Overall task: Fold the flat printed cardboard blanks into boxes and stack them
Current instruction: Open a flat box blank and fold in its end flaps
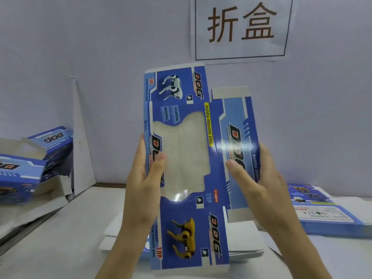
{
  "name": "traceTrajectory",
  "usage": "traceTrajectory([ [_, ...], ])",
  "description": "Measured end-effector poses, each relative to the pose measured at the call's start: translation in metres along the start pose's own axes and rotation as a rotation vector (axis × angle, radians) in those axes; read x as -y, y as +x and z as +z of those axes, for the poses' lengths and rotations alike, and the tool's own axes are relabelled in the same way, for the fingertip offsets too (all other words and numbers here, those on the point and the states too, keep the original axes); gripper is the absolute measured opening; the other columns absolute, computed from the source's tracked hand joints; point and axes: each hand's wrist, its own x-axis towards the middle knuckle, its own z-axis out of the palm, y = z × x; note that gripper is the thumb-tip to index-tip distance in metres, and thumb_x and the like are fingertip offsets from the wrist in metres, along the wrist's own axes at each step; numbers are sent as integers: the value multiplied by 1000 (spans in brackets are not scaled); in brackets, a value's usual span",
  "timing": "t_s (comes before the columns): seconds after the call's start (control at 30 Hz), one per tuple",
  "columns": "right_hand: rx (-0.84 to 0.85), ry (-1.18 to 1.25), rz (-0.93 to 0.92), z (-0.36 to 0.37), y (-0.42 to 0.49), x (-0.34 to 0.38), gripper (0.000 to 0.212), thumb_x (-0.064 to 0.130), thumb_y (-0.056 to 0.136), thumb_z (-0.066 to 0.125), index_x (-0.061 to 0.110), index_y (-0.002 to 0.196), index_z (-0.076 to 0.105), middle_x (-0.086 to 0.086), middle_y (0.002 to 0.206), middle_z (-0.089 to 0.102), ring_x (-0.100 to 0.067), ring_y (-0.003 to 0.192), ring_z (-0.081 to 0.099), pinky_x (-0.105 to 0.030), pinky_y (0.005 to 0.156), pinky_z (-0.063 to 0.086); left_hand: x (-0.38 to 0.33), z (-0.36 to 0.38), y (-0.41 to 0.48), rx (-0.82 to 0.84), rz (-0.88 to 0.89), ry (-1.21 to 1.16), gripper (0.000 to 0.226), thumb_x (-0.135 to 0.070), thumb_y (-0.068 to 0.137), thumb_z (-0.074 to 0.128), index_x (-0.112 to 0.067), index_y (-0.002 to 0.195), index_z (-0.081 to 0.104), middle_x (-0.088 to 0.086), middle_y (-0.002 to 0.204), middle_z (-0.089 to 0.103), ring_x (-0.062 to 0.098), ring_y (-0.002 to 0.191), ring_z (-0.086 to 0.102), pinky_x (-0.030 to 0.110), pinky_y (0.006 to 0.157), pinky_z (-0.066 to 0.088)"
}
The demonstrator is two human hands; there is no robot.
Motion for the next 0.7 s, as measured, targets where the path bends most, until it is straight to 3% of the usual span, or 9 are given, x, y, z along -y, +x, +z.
traceTrajectory([
  [0.07, 28, -10, -1, 0, 0, 0, 68, 61, 76, 68, 33, 133, 44, 15, 113, 64, 5, 97, 62, -8, 63, 50, -1, 2, -2, -8, -14, 27, 71, -53, 79, 47, -40, 146, 30, -17, 138, 50, 7, 129, 47, 38, 105, 44],
  [0.17, 61, -6, 36, 0, 1, -4, 78, 72, 58, 60, 40, 128, 43, 21, 109, 63, 4, 99, 62, -10, 65, 52, 1, 2, -1, -10, -45, 48, 74, -56, 78, 45, -42, 147, 25, -19, 141, 45, 5, 131, 43, 38, 108, 41],
  [0.3, 201, 41, 161, 5, 1, -7, 100, 80, 44, 65, 41, 133, 38, 17, 114, 64, -5, 101, 66, -27, 82, 57, 5, 7, -4, 33, -87, 21, 64, -57, 82, 47, -48, 143, 30, -20, 133, 52, 6, 123, 52, 30, 93, 52],
  [0.37, 370, 140, 213, 15, -5, -5, 91, 76, 48, 68, 41, 129, 44, 17, 111, 68, -7, 98, 69, -25, 78, 57, 7, 16, -10, 67, -76, 6, 53, -59, 85, 49, -54, 136, 36, -26, 128, 55, -4, 117, 54, 18, 87, 51],
  [0.43, 483, 200, 222, 26, -13, -2, 71, 68, 57, 67, 43, 122, 54, 16, 113, 69, -6, 101, 67, -22, 80, 56, 10, 21, -14, 81, -69, 13, 57, -61, 79, 47, -57, 134, 33, -37, 127, 50, -19, 114, 47, 7, 89, 44],
  [0.5, 466, 165, 213, 29, -13, 0, 57, 66, 57, 67, 44, 110, 62, 11, 113, 68, -8, 101, 67, -30, 85, 56, 10, 17, -12, 137, -105, 3, 61, -58, 79, 44, -53, 139, 32, -34, 128, 52, -16, 113, 51, 9, 85, 48],
  [0.57, 420, 176, 238, 20, -7, 2, 41, 58, 58, 73, 42, 96, 69, 4, 101, 73, -13, 89, 71, -32, 80, 58, 4, 5, -5, 181, -147, -31, 61, -53, 80, 47, -50, 140, 35, -26, 123, 61, -3, 107, 61, 13, 71, 53],
  [0.6, 400, 229, 283, 14, -4, 1, 34, 49, 59, 79, 37, 91, 72, 3, 90, 75, -14, 78, 72, -30, 70, 60, 2, -3, -1, 173, -157, -66, 63, -50, 77, 55, -49, 138, 38, -23, 119, 64, 0, 104, 64, 13, 68, 53],
  [0.7, 337, 329, 491, -4, 1, -2, 58, 37, 45, 81, 17, 96, 63, -1, 65, 71, -19, 52, 68, -27, 43, 53, -2, -21, 1, 195, -243, -112, 91, -57, 46, 86, -47, 127, 46, -7, 112, 70, 17, 97, 69, 31, 70, 59],
])
